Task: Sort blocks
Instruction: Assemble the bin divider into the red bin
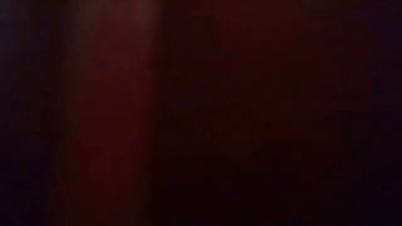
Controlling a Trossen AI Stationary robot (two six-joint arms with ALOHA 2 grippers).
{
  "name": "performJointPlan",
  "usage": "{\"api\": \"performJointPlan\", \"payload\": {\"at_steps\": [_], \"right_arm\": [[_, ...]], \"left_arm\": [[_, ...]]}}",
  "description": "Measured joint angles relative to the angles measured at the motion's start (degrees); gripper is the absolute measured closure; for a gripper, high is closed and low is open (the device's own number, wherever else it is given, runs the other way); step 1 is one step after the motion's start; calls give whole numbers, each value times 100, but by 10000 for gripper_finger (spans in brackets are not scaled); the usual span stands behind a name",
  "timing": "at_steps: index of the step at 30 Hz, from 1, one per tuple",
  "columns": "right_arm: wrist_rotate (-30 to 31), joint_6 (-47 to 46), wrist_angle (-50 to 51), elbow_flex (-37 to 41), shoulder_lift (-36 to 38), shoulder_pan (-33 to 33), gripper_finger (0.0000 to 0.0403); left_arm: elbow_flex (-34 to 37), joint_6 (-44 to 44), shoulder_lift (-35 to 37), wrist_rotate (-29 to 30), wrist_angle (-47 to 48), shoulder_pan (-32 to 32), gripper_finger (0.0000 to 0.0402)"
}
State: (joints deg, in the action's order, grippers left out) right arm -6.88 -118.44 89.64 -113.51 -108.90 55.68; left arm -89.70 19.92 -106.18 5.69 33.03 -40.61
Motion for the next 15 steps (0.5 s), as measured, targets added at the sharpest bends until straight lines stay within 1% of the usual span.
{"api": "performJointPlan", "payload": {"at_steps": [4,11,15], "right_arm": [[79,-2,5,0,0,-15,403],[39,42,18,0,0,-20,403],[31,158,27,0,79,-17,403]], "left_arm": [[3,-29,307,100,619,54,402],[1,237,927,223,1890,42,402],[1,457,1456,554,2827,56,402]]}}
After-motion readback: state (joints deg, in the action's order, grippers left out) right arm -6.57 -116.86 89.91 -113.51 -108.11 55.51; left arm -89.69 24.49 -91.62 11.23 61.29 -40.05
